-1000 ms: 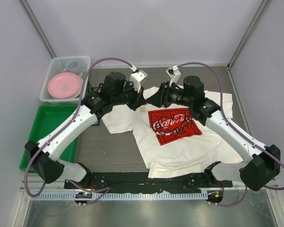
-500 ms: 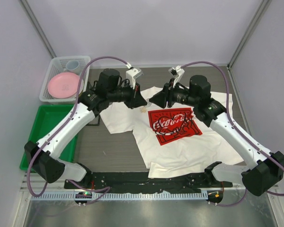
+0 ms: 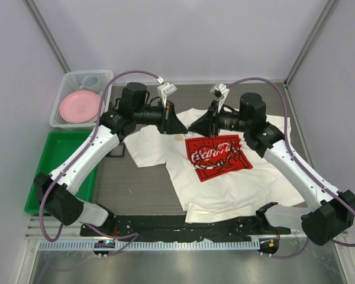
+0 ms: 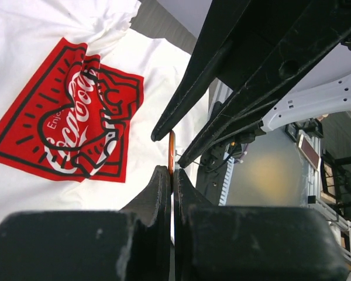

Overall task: Pin the brooch onto the clothing
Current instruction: Open the brooch at the center of the board.

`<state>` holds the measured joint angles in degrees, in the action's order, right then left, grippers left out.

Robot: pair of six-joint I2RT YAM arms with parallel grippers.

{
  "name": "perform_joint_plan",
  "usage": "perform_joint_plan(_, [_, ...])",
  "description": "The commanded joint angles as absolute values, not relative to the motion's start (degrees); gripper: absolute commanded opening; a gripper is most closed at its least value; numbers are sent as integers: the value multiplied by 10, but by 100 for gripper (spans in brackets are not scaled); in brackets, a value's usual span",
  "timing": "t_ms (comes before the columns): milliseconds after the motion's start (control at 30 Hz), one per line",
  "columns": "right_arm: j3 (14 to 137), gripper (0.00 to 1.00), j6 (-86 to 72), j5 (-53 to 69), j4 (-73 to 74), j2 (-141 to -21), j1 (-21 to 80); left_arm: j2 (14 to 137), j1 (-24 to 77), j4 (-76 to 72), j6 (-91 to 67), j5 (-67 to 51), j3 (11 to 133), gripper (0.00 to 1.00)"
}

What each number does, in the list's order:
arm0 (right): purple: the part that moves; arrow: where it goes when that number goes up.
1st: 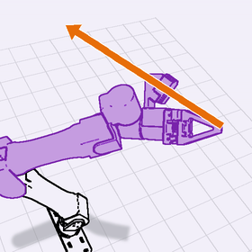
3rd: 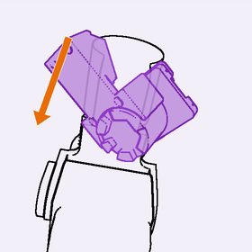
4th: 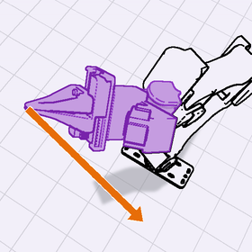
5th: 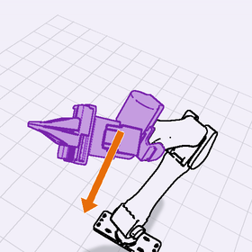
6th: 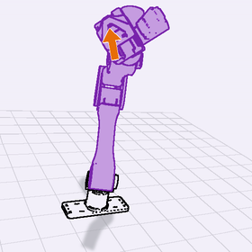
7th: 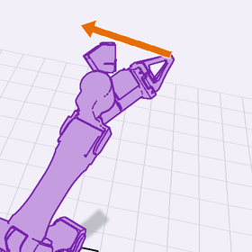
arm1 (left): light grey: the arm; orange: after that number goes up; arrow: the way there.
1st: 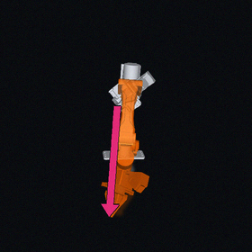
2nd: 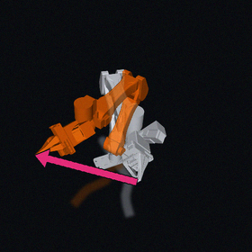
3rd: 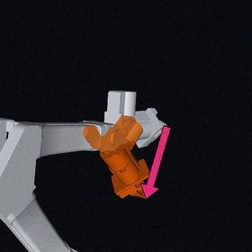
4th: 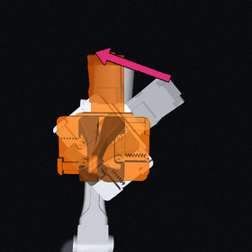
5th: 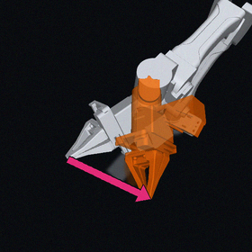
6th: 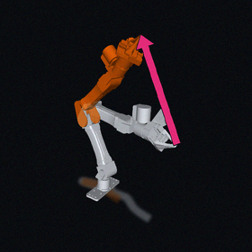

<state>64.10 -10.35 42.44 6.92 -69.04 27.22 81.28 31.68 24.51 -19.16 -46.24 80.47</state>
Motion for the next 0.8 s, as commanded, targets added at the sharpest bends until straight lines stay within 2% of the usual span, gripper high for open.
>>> perform_joint_plan(0, [650, 20, -100, 456, 60, -695, 270, 807, 313, 191, -228, -513, 803, 0])
perform_joint_plan(67, [650, 10, -105, 459, 60, -696, 268, 807, 311, 188, -231, -514, 802, 0])
perform_joint_plan(100, [650, 1, -106, 461, 59, -696, 267, 808, 309, 185, -233, -516, 802, 0])
perform_joint_plan(200, [643, 1, -126, 479, 46, -699, 256, 809, 306, 167, -250, -524, 796, 0])
perform_joint_plan(433, [606, 1, -237, 533, -90, -704, 216, 807, 306, 140, -272, -526, 777, 21])
perform_joint_plan(533, [601, 1, -263, 552, -115, -709, 214, 809, 305, 127, -283, -530, 772, 23])
perform_joint_plan(600, [598, 1, -279, 558, -126, -710, 215, 810, 306, 118, -290, -529, 770, 22])
perform_joint_plan(733, [592, 1, -298, 558, -156, -712, 214, 813, 306, 112, -300, -534, 767, 9])
perform_joint_plan(767, [591, 1, -300, 558, -158, -715, 214, 812, 306, 107, -302, -535, 761, 8])
